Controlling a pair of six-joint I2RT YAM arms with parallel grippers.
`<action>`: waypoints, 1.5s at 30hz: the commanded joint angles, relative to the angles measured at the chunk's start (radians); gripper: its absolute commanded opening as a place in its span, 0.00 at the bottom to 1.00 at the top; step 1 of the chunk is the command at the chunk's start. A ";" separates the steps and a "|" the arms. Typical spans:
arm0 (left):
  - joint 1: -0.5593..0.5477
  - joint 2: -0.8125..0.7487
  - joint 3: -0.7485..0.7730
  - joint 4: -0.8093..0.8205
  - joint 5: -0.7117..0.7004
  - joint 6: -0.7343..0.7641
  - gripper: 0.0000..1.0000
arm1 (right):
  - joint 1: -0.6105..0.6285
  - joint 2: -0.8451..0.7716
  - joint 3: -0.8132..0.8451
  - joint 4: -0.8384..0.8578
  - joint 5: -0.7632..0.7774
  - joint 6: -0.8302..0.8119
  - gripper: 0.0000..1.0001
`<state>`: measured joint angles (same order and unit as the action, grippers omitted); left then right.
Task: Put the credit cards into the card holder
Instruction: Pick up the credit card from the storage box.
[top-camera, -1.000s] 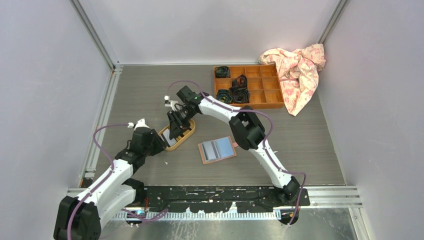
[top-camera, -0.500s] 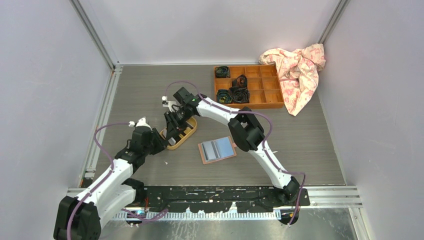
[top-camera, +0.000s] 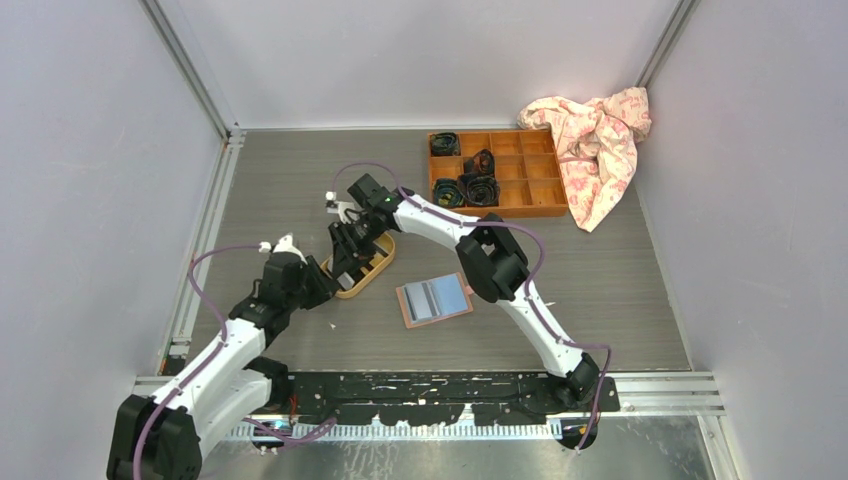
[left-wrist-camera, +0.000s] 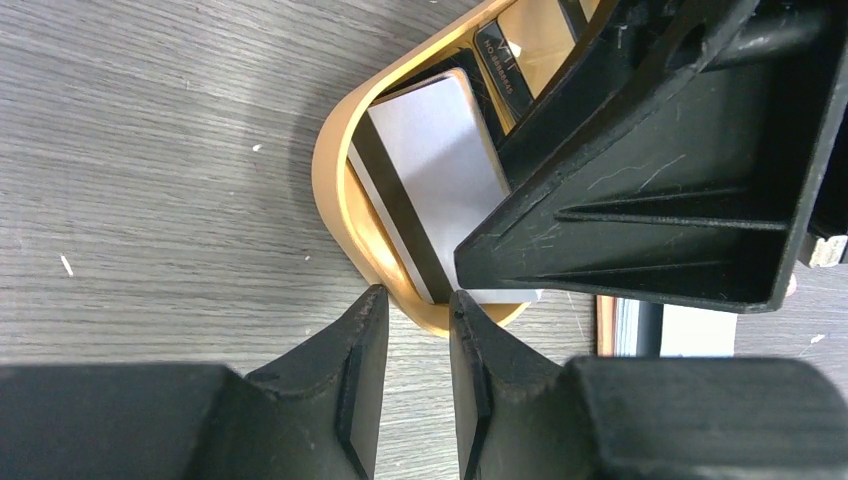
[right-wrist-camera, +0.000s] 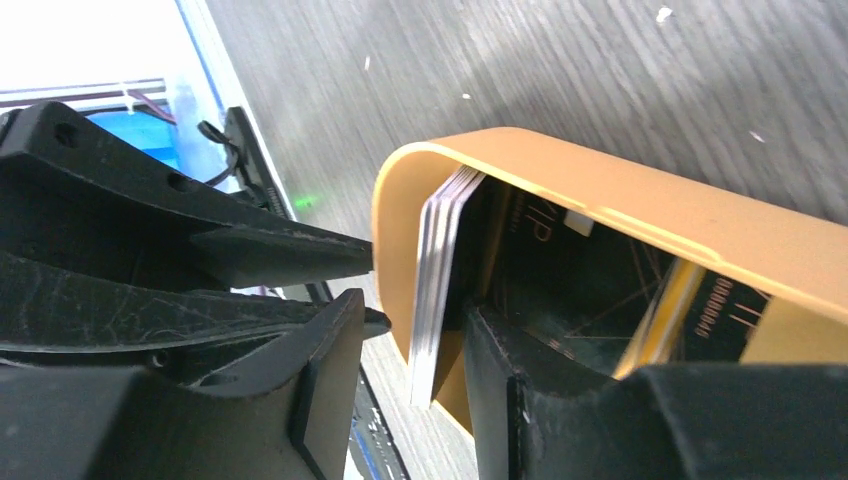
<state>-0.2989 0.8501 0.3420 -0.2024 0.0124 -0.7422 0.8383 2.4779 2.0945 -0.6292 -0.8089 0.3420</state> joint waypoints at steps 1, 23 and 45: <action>0.000 -0.039 0.051 0.035 0.026 0.023 0.30 | -0.004 -0.008 0.015 0.086 -0.101 0.071 0.46; -0.001 -0.144 0.057 -0.050 0.059 0.030 0.32 | -0.006 0.041 0.039 0.003 -0.043 -0.010 0.46; 0.000 -0.243 0.048 -0.136 0.075 0.024 0.32 | -0.047 -0.021 0.042 -0.020 -0.063 -0.027 0.43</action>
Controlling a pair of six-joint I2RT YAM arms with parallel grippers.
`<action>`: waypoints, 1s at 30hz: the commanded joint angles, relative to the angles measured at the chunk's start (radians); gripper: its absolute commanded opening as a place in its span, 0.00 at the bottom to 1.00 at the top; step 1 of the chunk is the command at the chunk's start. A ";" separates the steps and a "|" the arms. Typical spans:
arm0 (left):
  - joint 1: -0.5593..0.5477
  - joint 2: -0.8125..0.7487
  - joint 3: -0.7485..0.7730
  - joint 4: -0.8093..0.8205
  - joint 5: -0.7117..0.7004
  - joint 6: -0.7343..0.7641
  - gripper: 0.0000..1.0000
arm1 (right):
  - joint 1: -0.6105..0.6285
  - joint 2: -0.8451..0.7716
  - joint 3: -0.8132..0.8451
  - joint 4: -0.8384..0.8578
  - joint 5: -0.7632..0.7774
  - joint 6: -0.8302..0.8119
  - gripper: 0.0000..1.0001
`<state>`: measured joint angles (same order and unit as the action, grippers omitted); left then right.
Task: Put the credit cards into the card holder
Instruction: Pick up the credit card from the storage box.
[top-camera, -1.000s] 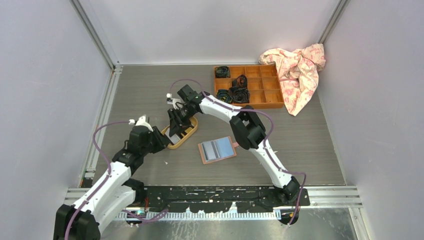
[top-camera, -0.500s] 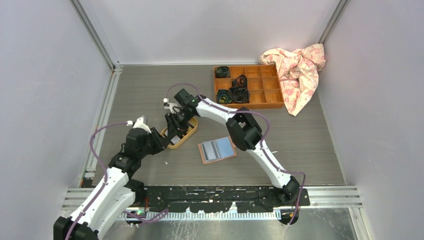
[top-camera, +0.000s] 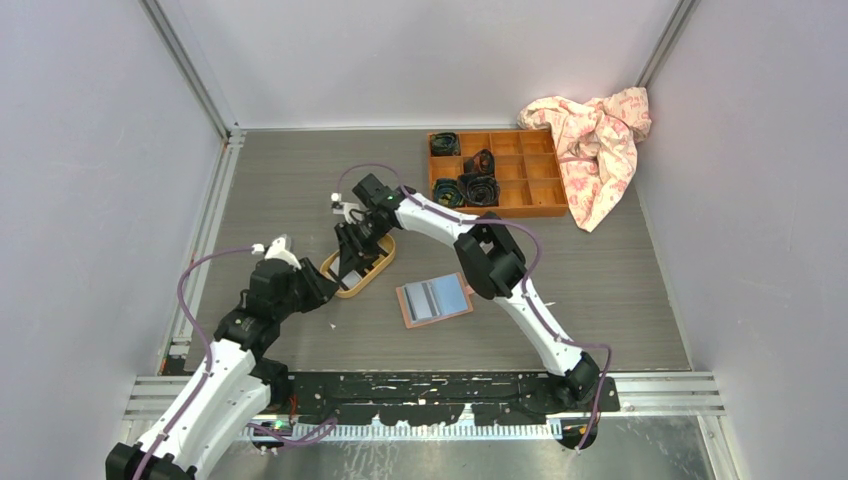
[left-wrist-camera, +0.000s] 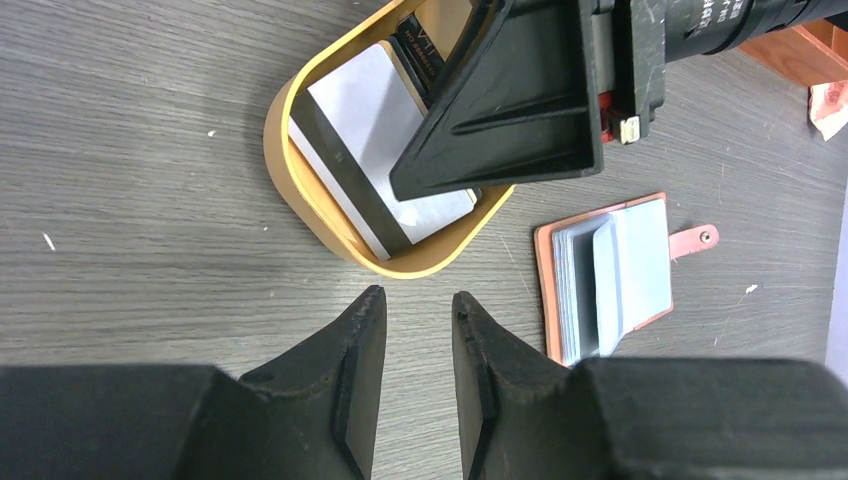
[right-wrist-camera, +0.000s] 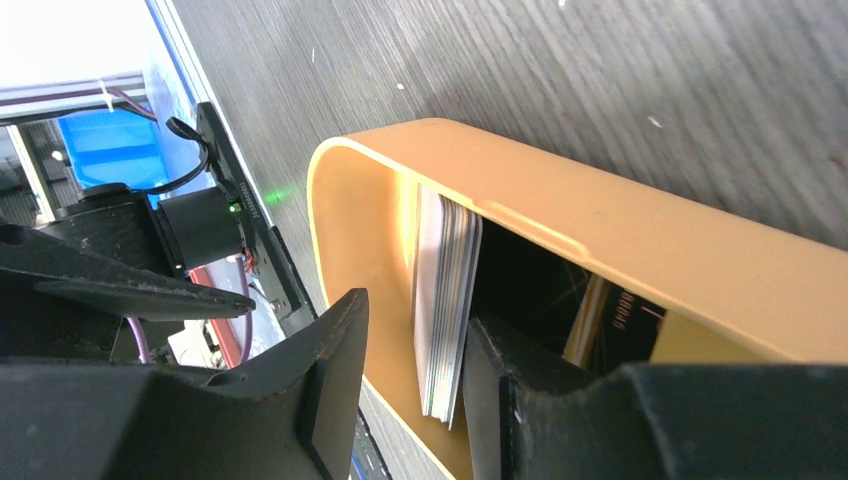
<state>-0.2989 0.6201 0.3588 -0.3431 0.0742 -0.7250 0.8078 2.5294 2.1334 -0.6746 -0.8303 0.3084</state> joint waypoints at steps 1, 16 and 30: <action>-0.001 -0.014 0.030 0.004 0.013 0.008 0.32 | -0.020 -0.075 -0.002 0.035 -0.052 0.016 0.43; -0.001 -0.017 0.027 0.000 0.010 0.012 0.32 | -0.051 -0.105 -0.045 0.100 -0.113 0.070 0.39; 0.000 -0.004 0.019 0.009 0.014 0.009 0.32 | -0.001 -0.042 -0.009 0.094 -0.127 0.072 0.40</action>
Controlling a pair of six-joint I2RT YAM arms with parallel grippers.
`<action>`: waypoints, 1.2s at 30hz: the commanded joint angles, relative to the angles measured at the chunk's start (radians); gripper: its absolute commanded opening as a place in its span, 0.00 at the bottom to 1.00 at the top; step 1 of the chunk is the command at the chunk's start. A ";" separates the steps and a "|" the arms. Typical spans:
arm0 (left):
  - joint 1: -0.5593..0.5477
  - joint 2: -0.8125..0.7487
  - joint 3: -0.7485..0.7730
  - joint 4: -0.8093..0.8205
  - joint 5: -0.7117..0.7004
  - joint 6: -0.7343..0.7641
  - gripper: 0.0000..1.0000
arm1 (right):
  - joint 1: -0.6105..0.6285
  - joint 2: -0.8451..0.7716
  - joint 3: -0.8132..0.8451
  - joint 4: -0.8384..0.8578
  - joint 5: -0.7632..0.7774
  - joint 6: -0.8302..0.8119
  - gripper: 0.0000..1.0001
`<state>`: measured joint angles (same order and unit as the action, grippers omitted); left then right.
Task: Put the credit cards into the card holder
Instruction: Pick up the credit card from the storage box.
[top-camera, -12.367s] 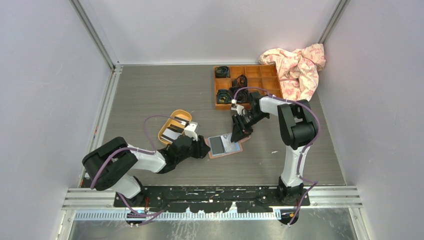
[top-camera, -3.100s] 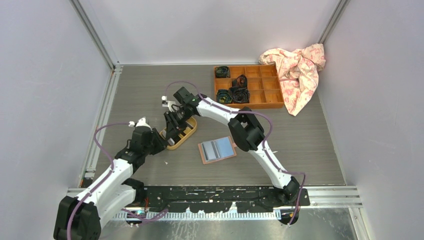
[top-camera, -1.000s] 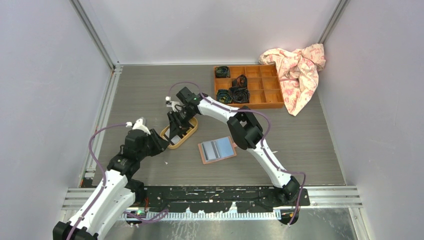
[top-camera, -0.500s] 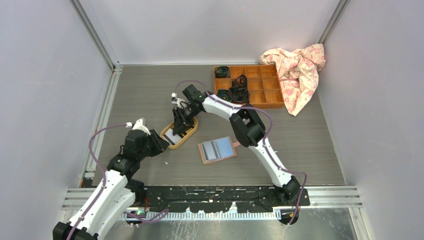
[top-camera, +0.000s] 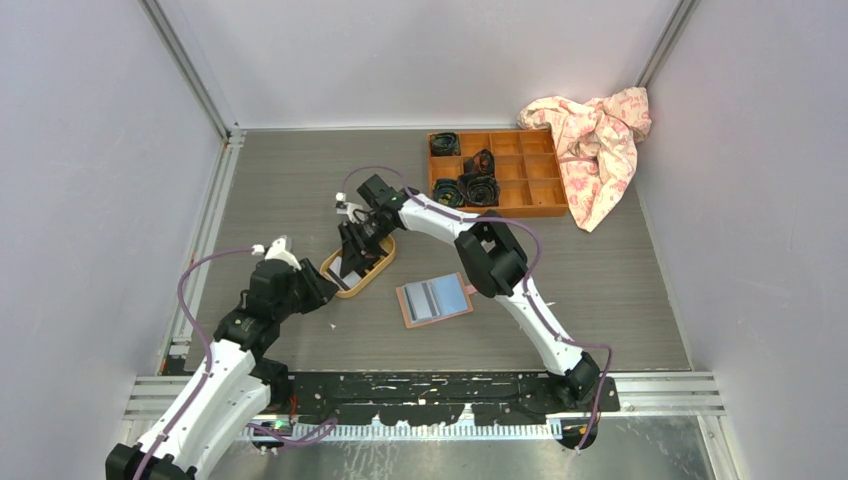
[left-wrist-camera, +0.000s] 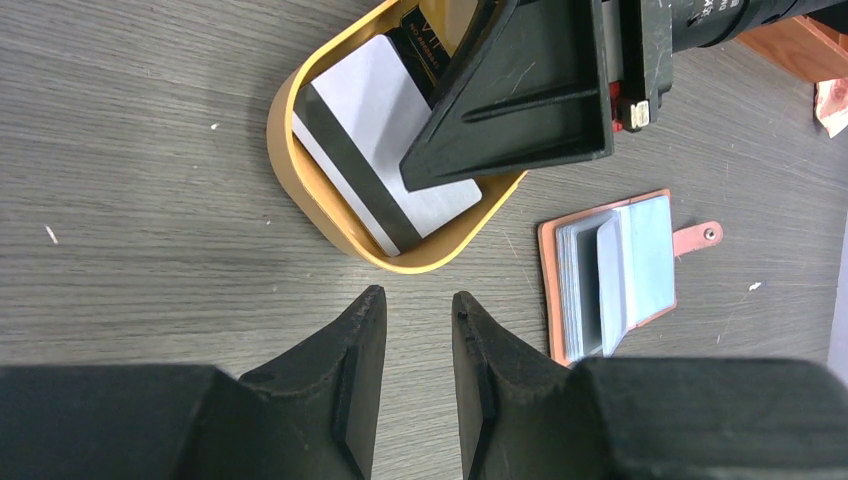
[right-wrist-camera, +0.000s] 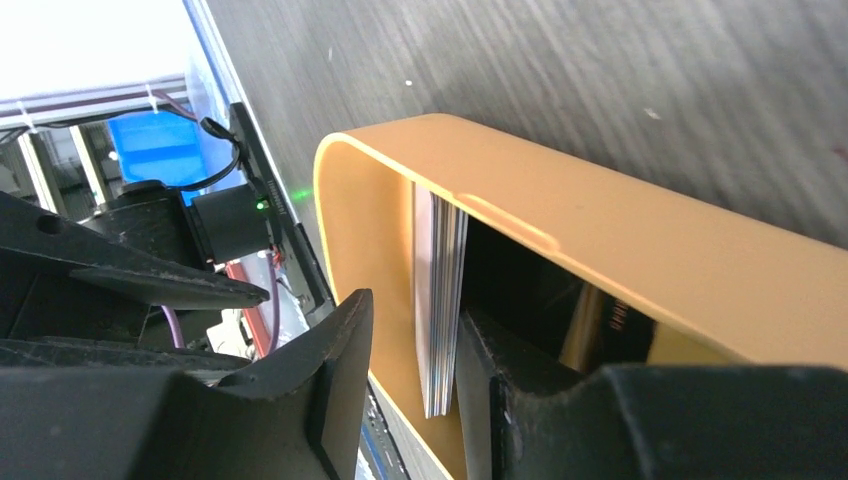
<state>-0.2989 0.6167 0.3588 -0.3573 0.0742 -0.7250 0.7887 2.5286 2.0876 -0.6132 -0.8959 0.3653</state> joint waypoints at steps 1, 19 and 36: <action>0.000 0.007 0.018 0.023 0.014 0.009 0.32 | 0.019 -0.042 0.035 0.040 -0.070 0.024 0.40; 0.000 -0.023 0.091 -0.101 -0.013 -0.005 0.31 | 0.059 0.021 0.115 -0.126 0.131 -0.110 0.30; 0.000 -0.012 0.100 -0.121 -0.007 -0.006 0.31 | -0.043 -0.049 0.022 0.078 -0.088 0.092 0.12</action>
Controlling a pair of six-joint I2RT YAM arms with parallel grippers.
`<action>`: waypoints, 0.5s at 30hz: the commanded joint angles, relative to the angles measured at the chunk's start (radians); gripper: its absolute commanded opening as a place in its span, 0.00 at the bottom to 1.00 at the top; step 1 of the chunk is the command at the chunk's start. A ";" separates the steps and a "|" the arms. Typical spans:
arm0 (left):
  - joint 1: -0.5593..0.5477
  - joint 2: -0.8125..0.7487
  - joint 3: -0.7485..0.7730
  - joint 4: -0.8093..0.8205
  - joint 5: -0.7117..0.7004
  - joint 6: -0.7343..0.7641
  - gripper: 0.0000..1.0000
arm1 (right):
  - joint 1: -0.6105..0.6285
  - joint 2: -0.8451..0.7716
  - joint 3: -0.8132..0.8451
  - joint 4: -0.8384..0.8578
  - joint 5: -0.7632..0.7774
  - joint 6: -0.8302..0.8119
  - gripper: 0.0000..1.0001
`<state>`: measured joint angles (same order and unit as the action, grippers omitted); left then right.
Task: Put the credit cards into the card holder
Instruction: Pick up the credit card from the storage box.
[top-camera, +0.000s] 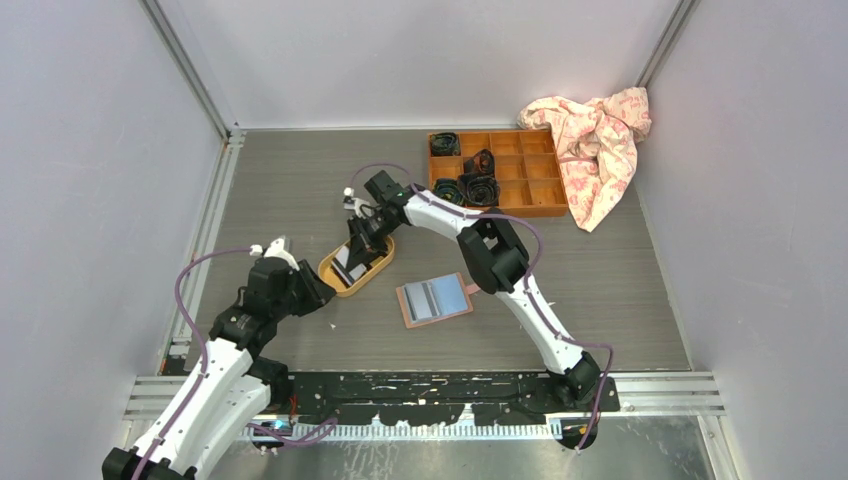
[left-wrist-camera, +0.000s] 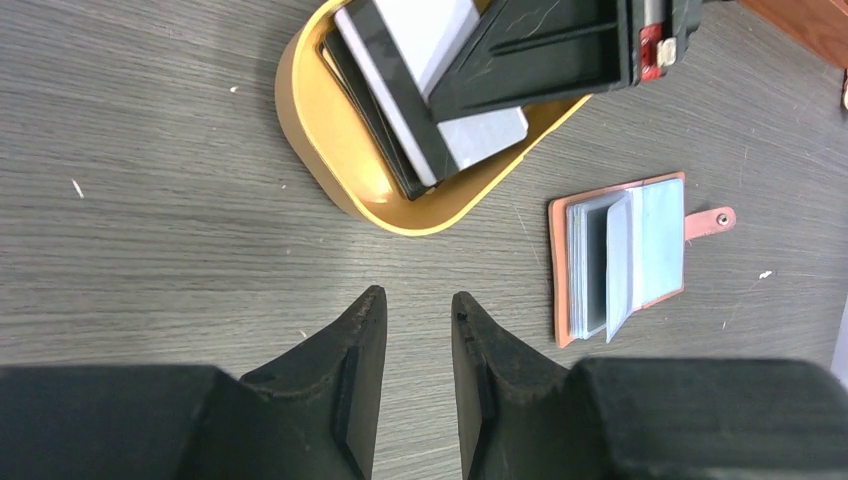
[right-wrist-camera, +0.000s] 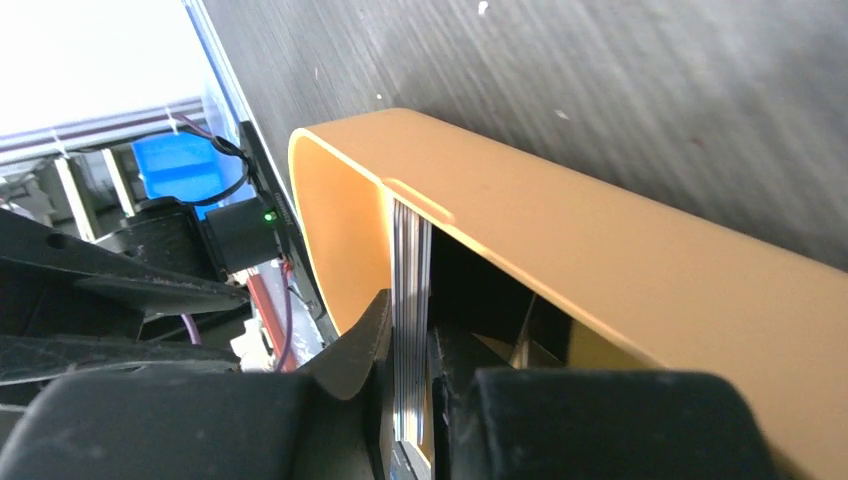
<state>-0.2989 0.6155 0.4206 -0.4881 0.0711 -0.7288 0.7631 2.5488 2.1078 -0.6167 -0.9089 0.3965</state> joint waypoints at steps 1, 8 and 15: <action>-0.001 -0.010 0.039 0.008 -0.003 -0.003 0.31 | -0.017 -0.067 0.001 0.083 -0.076 0.061 0.14; 0.000 -0.015 0.039 0.005 0.003 -0.004 0.31 | -0.020 -0.067 -0.002 0.097 -0.093 0.078 0.24; 0.000 -0.016 0.039 0.005 0.006 -0.006 0.31 | -0.025 -0.075 -0.005 0.096 -0.093 0.078 0.28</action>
<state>-0.2989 0.6125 0.4206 -0.4911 0.0719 -0.7296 0.7361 2.5488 2.0979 -0.5529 -0.9646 0.4595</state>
